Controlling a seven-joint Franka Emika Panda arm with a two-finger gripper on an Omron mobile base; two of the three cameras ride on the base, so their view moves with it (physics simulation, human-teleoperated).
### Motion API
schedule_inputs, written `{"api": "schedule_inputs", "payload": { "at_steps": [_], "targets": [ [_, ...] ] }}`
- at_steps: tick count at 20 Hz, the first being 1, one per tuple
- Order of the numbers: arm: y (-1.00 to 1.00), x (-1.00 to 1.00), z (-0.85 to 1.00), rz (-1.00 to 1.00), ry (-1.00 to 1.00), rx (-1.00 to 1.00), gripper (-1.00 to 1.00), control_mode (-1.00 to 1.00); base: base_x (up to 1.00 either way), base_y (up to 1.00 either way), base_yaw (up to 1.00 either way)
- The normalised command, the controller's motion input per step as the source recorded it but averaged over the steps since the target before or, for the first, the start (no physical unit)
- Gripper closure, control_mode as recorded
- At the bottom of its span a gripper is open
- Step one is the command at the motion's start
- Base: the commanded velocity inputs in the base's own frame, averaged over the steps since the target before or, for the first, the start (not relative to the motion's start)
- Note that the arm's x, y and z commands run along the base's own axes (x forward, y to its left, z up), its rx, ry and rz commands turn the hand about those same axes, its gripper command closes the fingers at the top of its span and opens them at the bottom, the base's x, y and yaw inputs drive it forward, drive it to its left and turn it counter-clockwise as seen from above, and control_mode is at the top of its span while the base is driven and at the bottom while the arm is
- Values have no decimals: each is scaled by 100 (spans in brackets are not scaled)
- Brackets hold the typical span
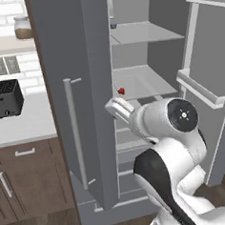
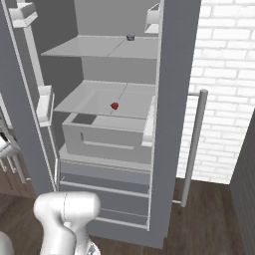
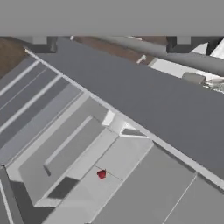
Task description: Take the strawberry from the fridge and place it on top of the pancake, located on the dining counter.
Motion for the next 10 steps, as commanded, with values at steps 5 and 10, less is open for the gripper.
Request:
{"api": "schedule_inputs", "payload": {
  "at_steps": [5,10],
  "targets": [
    [-88,23,7,26,32,64,-100,-100,0,0,0],
    [-74,87,4,28,25,45,-100,-100,0,0,0]
  ]
}}
